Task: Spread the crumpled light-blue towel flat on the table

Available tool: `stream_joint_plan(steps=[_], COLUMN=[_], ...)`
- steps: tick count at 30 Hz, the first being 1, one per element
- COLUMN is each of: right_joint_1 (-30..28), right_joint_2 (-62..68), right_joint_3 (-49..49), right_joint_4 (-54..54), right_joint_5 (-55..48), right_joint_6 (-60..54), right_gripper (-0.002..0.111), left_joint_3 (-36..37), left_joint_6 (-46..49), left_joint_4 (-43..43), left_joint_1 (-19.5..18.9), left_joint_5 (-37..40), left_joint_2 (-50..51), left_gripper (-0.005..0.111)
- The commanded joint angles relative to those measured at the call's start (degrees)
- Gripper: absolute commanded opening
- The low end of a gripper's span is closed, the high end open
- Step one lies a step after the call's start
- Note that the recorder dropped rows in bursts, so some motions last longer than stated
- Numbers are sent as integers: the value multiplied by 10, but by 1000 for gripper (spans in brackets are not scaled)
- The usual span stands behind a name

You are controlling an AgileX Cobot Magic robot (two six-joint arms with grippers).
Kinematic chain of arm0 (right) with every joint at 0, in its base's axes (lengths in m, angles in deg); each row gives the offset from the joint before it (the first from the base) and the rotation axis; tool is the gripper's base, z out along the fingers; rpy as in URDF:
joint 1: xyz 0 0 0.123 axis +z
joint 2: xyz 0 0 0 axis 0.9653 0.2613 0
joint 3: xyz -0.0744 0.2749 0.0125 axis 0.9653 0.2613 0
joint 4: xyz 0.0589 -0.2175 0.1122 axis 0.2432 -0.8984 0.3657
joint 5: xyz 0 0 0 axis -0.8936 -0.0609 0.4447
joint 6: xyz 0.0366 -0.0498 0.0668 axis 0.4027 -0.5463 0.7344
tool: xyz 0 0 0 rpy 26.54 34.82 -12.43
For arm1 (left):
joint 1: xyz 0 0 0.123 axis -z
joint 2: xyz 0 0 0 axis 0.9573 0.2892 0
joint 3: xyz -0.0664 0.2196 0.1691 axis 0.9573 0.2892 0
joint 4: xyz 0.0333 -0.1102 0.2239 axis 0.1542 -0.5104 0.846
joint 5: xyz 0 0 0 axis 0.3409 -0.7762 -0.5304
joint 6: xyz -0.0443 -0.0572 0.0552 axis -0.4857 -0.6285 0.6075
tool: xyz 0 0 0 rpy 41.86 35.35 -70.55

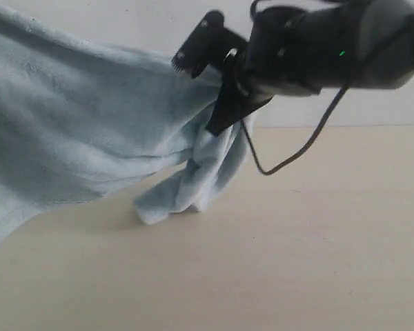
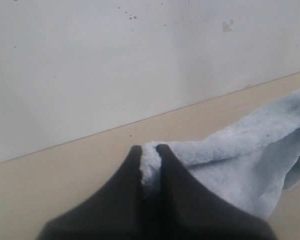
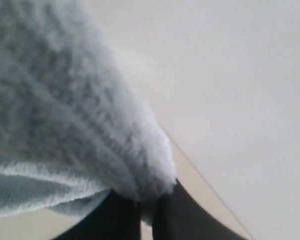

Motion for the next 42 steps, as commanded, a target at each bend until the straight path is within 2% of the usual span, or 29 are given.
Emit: stream_joint_plan(steps=[1,3,6,9,13,17,19,22,28,34,38,42], right_joint_1=[-2,-2,-2,-2,-2,-2,-3,-3,-2,-2,-2,-2], right_joint_2=[-90,-131,-189,-236,-267,-269,-258,-248,-268,-394,-489,-472], right_joint_3=[-2,-2,-2,-2,-2,6,34,66,79,79,75,76], right_joint_4=[18,56,177,247,246,250,243,187,175,185,212,229], right_joint_5=[-129,-175,-216,-240,-302,-325,-310,-285,-308,-350,-350,-350], right_joint_6=[-55,-115,-255,-298,-317,-349,-351,-294,-269,-260,-308,-337], right_gripper=[0,0,0,0,0,0,0,0,0,0,0,0], left_joint_3=[-1,-1,-1,1,36,108,163,193,194,194,164,146], left_joint_6=[-5,-13,-13,-13,-12,-12,-11,-11,-14,-27,2,6], left_joint_4=[38,50,48,48,50,49,49,57,57,42,-17,-21], left_joint_1=[1,1,1,1,1,1,1,1,1,1,1,1], left_joint_5=[6,16,30,52,55,47,-1,-46,-48,-20,4,21], left_joint_2=[-8,-18,-40,-62,-82,-83,-75,-65,-74,-141,-170,-159], left_gripper=[4,4,4,4,4,4,4,4,4,4,4,4])
